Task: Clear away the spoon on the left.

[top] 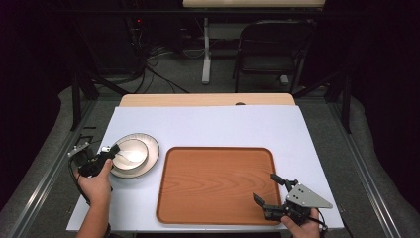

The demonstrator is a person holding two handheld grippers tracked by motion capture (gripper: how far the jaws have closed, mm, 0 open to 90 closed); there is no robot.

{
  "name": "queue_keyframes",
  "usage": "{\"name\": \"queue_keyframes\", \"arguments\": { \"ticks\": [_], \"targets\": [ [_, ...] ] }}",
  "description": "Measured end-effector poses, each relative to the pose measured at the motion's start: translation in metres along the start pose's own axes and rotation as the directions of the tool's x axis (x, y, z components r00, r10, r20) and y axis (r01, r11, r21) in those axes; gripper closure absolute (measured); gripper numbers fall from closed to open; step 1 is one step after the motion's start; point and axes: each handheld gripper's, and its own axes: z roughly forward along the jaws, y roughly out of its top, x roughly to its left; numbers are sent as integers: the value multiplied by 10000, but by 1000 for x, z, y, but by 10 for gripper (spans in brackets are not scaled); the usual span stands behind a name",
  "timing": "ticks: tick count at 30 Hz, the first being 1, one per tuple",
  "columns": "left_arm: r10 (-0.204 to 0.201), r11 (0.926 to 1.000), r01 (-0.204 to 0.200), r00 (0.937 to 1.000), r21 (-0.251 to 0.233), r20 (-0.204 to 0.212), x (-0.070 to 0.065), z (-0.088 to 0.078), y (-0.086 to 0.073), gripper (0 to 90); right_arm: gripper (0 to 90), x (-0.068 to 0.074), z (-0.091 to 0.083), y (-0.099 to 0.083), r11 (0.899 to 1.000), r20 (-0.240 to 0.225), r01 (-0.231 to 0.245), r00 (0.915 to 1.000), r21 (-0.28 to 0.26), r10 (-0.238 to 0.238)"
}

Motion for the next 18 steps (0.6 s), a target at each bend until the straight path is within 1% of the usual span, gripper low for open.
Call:
{"name": "queue_keyframes", "arguments": {
  "ticks": [1,5,6,7,9,12,15,17,18],
  "targets": [
    [13,10000,-13,10000,-95,-20,0,1,-1,582,142,0,0,0,10000,-1,-2,10000,5,2],
    [86,9998,-86,10000,-178,-6,0,1,-1,603,141,0,0,0,10000,-11,-16,10000,17,16],
    [188,9998,-188,9998,-113,-9,0,0,-1,609,141,0,0,0,10000,-8,-21,10000,20,21],
    [188,9998,-188,9998,-113,-9,0,0,-1,616,141,0,0,0,10000,-8,-21,10000,20,21],
    [280,9993,-283,9996,-247,-87,-2,-2,0,632,142,0,0,0,10000,-16,-6,10000,7,6],
    [371,9990,-374,9992,-261,-116,-3,-3,1,655,141,0,0,0,10000,-15,-11,10000,11,11],
    [510,9979,-516,9986,-402,-165,-4,-6,2,679,141,0,1,0,10000,-19,-49,10000,18,49],
    [639,9971,-646,9978,-406,-175,-6,-8,4,696,141,0,1,0,10000,-13,-46,10000,-1,46],
    [639,9971,-646,9978,-406,-175,-6,-8,4,701,141,0,1,0,10000,-14,-56,10000,-6,56]
  ]
}}
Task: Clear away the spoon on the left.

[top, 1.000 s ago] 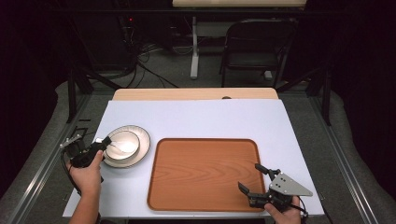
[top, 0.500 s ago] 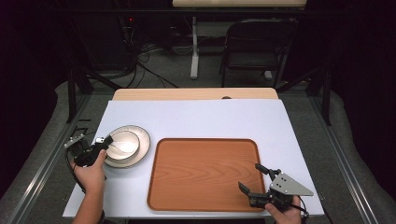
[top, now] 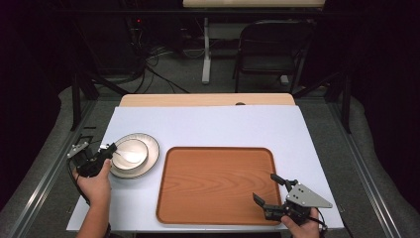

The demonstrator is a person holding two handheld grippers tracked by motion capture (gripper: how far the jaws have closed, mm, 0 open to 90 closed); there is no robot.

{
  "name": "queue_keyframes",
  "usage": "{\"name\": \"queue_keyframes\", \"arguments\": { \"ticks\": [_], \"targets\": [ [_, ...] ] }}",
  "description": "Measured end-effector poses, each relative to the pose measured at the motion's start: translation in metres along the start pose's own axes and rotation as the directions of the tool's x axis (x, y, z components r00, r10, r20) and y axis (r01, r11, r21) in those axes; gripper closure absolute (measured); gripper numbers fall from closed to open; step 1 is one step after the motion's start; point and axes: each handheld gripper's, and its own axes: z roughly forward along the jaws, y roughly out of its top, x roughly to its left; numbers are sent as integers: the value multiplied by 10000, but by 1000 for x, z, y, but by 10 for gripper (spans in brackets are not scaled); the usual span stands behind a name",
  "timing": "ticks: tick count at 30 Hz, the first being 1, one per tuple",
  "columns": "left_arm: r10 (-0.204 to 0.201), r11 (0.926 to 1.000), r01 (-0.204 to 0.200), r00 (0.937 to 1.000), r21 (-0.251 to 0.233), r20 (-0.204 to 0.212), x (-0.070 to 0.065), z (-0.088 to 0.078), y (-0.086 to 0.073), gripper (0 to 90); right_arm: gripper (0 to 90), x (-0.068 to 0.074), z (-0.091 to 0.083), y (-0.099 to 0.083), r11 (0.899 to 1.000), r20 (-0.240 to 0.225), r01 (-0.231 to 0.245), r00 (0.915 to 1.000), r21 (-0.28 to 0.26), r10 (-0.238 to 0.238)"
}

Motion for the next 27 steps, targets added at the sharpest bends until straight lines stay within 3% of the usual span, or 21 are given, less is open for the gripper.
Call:
{"name": "queue_keyframes", "arguments": {
  "ticks": [9,27],
  "targets": [
    [464,9988,-458,9980,-146,428,-17,-5,9,765,141,0,0,0,10000,1,-40,10000,-21,40],
    [846,9964,-848,9894,-39,1179,-38,-8,15,838,142,-1,-1,0,10000,6,36,10000,-13,-36]
  ]
}}
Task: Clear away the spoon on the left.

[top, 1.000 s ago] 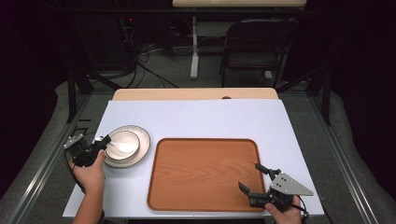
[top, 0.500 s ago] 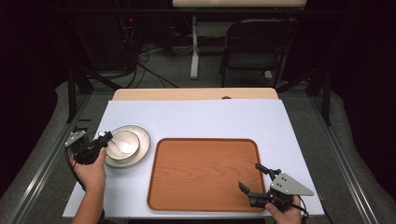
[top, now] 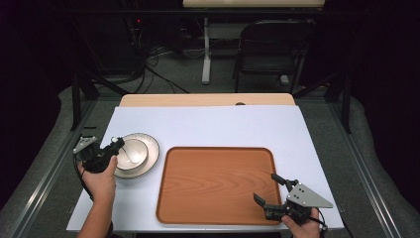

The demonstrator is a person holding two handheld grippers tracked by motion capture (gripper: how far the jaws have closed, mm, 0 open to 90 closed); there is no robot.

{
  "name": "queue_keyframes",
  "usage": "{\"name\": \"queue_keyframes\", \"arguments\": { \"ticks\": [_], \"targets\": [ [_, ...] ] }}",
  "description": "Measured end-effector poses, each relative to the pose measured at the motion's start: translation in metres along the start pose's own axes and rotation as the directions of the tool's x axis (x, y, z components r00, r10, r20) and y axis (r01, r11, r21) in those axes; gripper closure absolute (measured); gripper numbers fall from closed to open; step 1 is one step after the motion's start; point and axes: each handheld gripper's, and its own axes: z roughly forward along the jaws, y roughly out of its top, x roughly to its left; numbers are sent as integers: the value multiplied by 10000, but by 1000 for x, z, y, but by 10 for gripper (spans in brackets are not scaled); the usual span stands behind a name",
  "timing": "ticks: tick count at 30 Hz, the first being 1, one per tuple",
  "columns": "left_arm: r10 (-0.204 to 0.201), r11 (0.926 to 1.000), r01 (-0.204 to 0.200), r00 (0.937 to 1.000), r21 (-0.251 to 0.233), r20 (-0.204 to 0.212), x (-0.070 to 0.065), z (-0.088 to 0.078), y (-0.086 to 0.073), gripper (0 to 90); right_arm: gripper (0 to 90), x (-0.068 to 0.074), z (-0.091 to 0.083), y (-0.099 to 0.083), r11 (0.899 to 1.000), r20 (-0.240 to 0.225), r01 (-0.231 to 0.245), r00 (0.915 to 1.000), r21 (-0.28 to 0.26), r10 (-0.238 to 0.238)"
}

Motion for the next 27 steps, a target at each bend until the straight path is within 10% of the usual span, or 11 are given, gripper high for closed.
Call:
{"name": "queue_keyframes", "arguments": {
  "ticks": [27],
  "targets": [
    [689,9976,-688,9976,-79,36,-15,-14,27,847,142,0,0,0,10000,25,-23,10000,-10,23]
  ]
}}
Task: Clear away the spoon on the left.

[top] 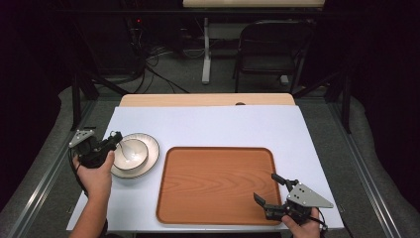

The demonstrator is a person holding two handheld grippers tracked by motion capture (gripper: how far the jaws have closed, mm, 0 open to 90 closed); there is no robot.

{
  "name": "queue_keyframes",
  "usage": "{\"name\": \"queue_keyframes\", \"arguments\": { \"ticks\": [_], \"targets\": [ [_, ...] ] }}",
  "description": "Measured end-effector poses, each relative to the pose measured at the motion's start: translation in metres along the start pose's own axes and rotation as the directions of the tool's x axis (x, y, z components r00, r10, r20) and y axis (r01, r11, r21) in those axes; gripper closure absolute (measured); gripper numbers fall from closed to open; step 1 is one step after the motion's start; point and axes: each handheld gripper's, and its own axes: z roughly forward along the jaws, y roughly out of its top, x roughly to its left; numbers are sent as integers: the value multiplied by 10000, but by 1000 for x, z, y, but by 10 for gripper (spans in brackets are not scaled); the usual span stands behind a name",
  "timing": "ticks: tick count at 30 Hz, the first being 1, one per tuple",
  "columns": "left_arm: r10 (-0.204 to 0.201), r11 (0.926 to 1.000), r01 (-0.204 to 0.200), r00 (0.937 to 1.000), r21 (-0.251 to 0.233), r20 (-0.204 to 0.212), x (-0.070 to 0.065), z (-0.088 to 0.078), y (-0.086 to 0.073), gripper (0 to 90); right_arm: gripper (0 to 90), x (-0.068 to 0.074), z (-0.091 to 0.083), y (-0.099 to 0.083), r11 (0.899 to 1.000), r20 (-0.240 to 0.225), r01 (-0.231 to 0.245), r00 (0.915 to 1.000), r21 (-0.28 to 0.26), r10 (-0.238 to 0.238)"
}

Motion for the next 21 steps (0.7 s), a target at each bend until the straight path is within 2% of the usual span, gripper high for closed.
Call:
{"name": "queue_keyframes", "arguments": {
  "ticks": [11,17,18,21],
  "targets": [
    [298,9995,-297,9992,-74,277,-11,-8,13,848,142,0,0,0,10000,9,-31,10000,-12,31],
    [443,9990,-449,9953,47,865,-24,-11,21,849,142,0,0,0,10000,14,-47,10000,-16,47],
    [443,9990,-449,9953,47,865,-24,-11,21,849,142,0,0,0,10000,12,-46,10000,-15,46],
    [612,9978,-641,9900,188,1272,-35,-13,25,849,142,0,0,0,10000,22,-48,10000,-22,48]
  ]
}}
